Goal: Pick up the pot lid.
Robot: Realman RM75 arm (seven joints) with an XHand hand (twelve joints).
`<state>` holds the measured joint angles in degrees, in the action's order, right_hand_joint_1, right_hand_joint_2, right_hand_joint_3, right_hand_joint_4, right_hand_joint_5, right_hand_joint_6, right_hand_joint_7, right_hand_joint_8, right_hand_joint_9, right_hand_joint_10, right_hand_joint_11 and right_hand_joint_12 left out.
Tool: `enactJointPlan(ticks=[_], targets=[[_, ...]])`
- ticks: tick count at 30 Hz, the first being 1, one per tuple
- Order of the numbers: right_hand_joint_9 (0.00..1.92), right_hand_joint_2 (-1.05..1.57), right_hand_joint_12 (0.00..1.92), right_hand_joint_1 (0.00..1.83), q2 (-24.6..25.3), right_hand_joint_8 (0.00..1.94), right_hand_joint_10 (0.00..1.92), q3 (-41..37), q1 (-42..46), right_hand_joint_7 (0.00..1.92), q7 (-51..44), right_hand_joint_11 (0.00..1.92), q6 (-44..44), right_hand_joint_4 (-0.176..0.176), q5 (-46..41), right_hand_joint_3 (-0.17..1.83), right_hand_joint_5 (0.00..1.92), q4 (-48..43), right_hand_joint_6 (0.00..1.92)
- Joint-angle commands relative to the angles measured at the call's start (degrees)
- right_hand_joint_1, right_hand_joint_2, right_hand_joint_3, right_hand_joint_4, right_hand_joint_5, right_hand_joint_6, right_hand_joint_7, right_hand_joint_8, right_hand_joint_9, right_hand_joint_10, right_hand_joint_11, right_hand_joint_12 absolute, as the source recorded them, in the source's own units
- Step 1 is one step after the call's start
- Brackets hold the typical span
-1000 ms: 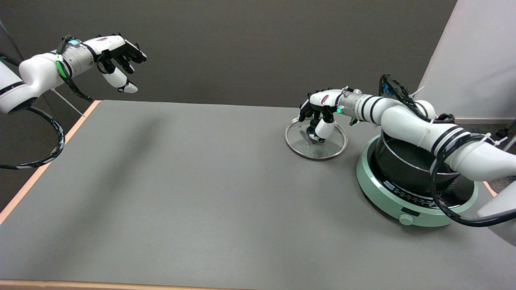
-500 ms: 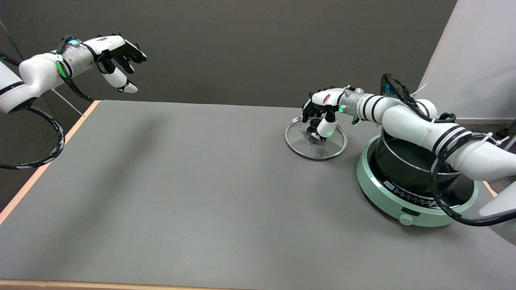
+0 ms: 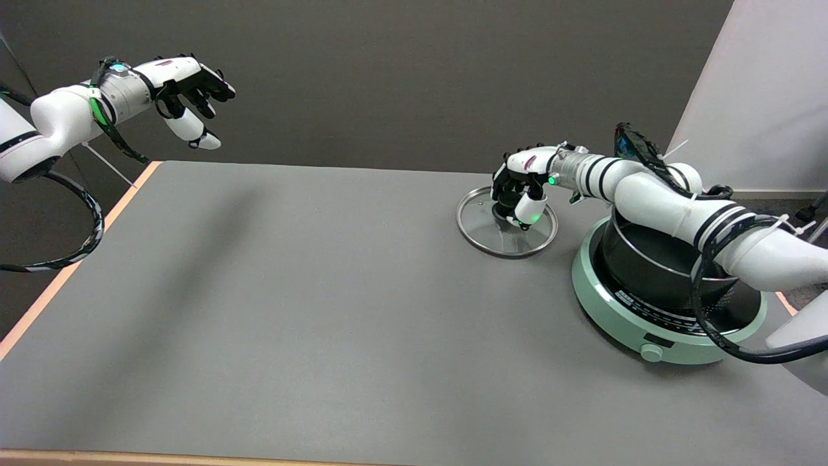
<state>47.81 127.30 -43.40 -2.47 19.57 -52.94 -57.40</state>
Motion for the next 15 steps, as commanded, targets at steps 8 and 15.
enactJointPlan(ticks=[8, 15], targets=[[0.6, 0.53, 0.92, 1.0, 1.04, 0.21, 0.47, 0.29, -0.21, 0.63, 0.18, 0.38, -1.73, 0.124, -0.02, 0.97, 0.66, 3.07, 0.4], [0.66, 0.57, 0.97, 0.99, 1.04, 0.25, 0.53, 0.29, -0.26, 0.72, -0.11, 0.41, -2.37, 0.128, -0.23, 0.93, 0.69, 2.83, 0.51]])
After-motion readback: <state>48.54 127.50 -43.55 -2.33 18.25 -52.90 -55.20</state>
